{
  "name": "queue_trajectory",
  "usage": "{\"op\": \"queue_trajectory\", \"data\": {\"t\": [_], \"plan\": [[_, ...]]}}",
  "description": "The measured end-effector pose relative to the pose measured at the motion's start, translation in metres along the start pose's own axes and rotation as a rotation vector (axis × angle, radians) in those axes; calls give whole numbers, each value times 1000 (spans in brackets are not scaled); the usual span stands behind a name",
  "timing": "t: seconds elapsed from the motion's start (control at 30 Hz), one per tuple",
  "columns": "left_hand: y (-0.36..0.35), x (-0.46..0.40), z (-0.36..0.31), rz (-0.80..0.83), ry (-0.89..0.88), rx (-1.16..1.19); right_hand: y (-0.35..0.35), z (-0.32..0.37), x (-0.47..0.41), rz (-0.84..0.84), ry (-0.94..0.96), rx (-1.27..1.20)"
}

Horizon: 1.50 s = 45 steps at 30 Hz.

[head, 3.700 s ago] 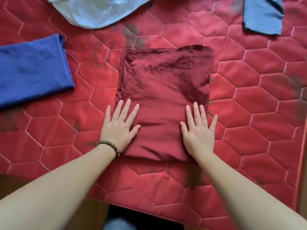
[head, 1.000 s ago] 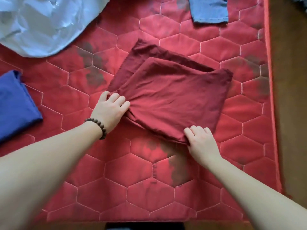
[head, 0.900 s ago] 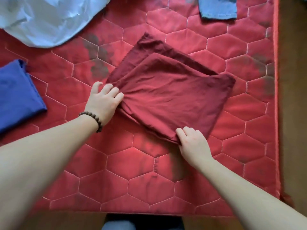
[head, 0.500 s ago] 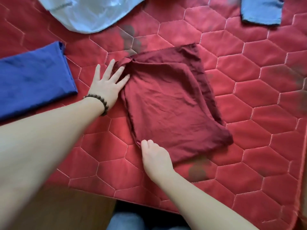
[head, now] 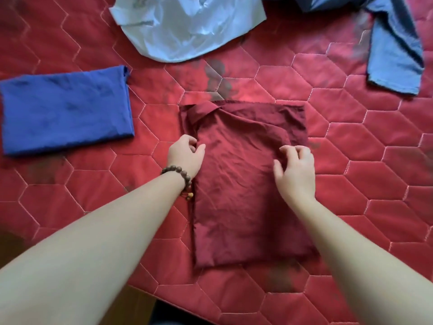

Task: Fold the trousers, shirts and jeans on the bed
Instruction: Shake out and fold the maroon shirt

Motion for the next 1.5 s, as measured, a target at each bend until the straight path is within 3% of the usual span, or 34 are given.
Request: {"op": "queue_trajectory", "data": {"t": [0.23, 0.37, 0.43, 0.5, 0.57, 0.67, 0.73, 0.87, 0.97, 1.03, 1.1, 1.2, 1.27, 1.5], "plan": [[-4, -10, 0, -54, 81, 23, -8, -15, -67, 239, -6, -88], [7, 4, 6, -205, 71, 87, -8, -4, -70, 238, 98, -55], [10, 4, 7, -235, 100, 165, -4, -8, -71, 173, 30, 55], [12, -6, 5, -225, 165, 275, 5, -20, -74, 112, -136, 80], [12, -19, -1, -164, 231, 319, 6, -29, -80, 158, -259, -26], [5, -32, -10, -36, 252, 286, 1, -30, -89, 258, -224, -145], [3, -33, -20, -22, 190, 267, 3, -26, -90, 221, -133, -121], [12, -39, -53, -177, 16, 275, 13, -30, -90, -1, -130, -189], [12, -34, -67, -324, -124, 0, 15, -23, -81, -90, -109, 27], [0, -18, -70, -335, -326, -190, 9, 2, -71, -157, 119, 106], [-26, 1, -64, -205, -515, -364, -14, 31, -59, -65, 370, 117], [-66, 15, -40, -33, -610, -757, -61, 57, -37, 185, 554, 120], [-71, 13, -23, -46, -598, -889, -76, 50, -30, 229, 564, 179], [-53, 18, 5, -98, -521, -956, -44, -33, -8, 171, 388, 364]]}}
Point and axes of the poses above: each hand's wrist, its own x-axis away from the middle knuckle, its own y-axis out of the back of the hand, z = x × y, the point moved 4 cm from there along -x, towards the middle knuckle, and after that the axes turned 9 degrees about y, right-handed, at the moved point
